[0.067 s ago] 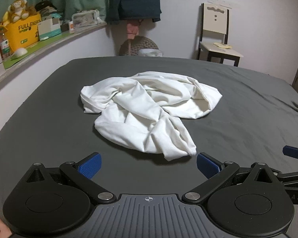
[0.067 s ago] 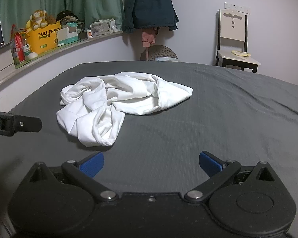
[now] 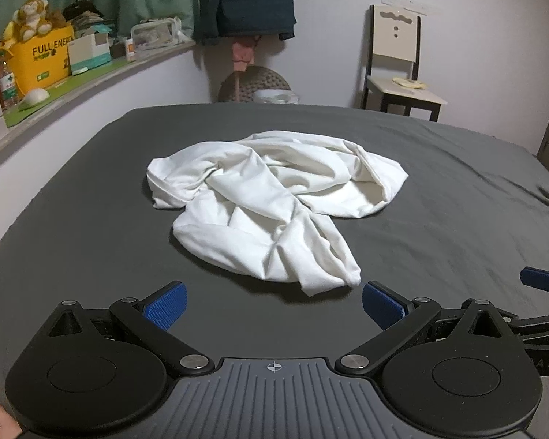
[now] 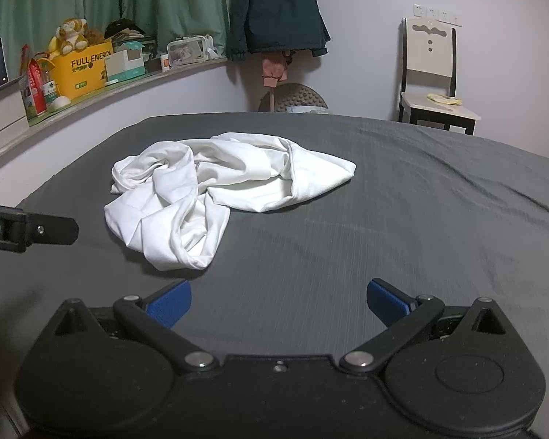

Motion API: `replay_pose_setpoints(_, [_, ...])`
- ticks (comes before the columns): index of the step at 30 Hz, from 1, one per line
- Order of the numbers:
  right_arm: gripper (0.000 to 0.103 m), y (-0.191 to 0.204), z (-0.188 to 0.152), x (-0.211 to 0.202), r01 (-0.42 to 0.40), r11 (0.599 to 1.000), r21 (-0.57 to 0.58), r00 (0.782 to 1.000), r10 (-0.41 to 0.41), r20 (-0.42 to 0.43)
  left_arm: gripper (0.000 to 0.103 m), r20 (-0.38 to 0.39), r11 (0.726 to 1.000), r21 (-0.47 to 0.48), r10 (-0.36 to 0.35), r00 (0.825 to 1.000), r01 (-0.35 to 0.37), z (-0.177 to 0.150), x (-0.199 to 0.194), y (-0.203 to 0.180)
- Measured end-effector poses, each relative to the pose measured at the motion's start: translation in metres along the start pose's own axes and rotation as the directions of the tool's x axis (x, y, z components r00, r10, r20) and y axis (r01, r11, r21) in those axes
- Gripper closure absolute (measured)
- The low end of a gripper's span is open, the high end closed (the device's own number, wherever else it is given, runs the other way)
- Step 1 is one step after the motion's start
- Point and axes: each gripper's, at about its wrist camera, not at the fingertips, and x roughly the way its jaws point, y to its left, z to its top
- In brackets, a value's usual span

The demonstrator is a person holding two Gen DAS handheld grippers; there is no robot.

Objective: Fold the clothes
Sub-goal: 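Move the right gripper toward the crumpled white shirt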

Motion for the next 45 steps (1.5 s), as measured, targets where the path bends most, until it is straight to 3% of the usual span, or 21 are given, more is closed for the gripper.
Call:
replay_pose_setpoints(10, [0.0,0.004,-0.003,0.001,-0.018,1.0,-0.022,1.0,0.019,0.013,0.0,-0.125,0.998,-0.041,-0.053,0.991,0.048,-0.002,0.01,0.004])
replay_pose_setpoints(18, [0.0,0.005,-0.002,0.0,-0.014,1.0,-0.026,1.0,0.015,0.015,0.0,-0.096,0.999,-0.019,-0.035,0.995,0.033,0.005,0.003,0.008])
replay_pose_setpoints(26, [0.0,0.007,-0.001,-0.001,-0.009,0.999,-0.031,1.0,0.009,0.013,0.0,-0.095,0.998,-0.06,-0.008,0.995,0.003,0.001,0.006,0.013])
replay_pose_setpoints(31, [0.0,0.008,-0.002,0.0,-0.015,0.999,-0.038,1.0,0.015,0.008,0.0,-0.128,0.998,-0.064,-0.02,0.992,0.012,0.0,0.01,0.014])
replay_pose_setpoints(45, [0.0,0.01,-0.008,0.004,-0.034,0.998,-0.051,0.999,0.034,-0.005,0.0,-0.134,1.0,-0.009,0.006,0.991,-0.007,-0.004,0.012,0.002])
